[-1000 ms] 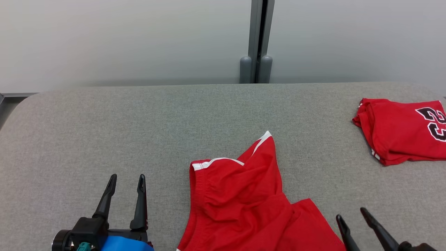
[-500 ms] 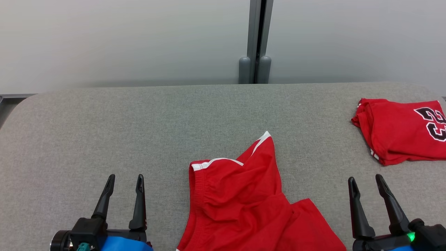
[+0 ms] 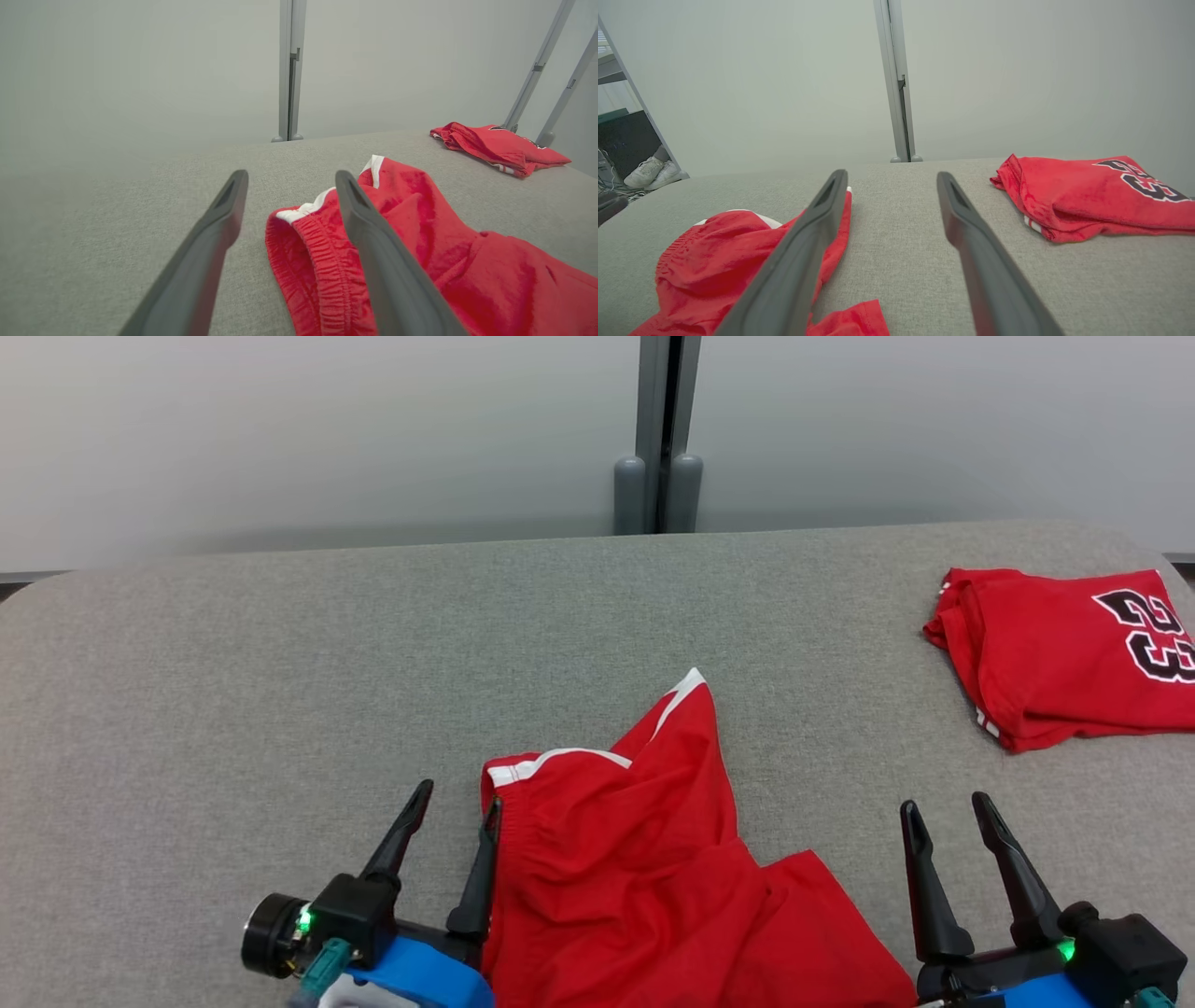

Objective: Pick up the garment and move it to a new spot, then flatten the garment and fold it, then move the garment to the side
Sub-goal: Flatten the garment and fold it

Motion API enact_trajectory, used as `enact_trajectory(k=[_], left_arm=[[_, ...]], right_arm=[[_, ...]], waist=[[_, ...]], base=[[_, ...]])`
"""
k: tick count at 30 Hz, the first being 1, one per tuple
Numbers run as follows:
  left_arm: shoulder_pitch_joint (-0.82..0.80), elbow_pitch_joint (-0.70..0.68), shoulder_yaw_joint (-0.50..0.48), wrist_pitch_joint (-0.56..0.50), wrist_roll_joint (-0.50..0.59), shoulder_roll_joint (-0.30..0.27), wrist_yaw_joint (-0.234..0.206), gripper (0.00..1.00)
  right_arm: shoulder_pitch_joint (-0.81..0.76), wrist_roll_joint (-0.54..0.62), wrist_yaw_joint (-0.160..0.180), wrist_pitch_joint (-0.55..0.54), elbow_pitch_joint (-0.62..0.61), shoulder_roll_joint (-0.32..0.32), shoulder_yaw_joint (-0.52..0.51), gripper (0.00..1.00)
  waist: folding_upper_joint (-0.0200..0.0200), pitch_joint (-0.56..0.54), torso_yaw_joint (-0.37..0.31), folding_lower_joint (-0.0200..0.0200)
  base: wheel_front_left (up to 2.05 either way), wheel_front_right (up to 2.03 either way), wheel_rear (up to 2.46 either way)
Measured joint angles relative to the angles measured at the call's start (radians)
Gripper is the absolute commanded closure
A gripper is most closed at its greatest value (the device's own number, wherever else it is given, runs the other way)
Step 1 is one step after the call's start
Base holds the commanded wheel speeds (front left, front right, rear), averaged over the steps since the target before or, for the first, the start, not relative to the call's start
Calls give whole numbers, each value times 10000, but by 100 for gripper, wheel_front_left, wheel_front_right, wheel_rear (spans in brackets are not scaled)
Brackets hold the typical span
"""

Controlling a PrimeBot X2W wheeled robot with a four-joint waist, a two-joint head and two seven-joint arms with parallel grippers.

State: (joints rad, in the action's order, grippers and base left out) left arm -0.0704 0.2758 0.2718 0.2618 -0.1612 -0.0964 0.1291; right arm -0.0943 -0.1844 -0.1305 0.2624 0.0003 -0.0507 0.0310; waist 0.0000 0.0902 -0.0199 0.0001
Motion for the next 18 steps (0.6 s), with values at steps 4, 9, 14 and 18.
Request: enact_trajectory(k=[4,9,14,18], left_arm=[[-500,1022,702,-2,-362,-136,4,0],[-883,2057,1507,-222,-811,-349,4,0],[-1042,2702,1864,-322,-1229,-489,6,0],[-1428,2957,2215,-295,-1513,-497,6,22]], right_arm=[[79,-29,0,0,115,2,92,0],[128,-121,-2,0,136,4,98,0],[307,-186,0,0,173,2,102,0],[437,-205,0,0,165,6,194,0]], waist=[[0,170,-208,0],[0,360,-416,0],[0,548,-586,0],[1,683,-714,0]], base=[[0,0,0],[0,0,0],[0,0,0],[0,0,0]])
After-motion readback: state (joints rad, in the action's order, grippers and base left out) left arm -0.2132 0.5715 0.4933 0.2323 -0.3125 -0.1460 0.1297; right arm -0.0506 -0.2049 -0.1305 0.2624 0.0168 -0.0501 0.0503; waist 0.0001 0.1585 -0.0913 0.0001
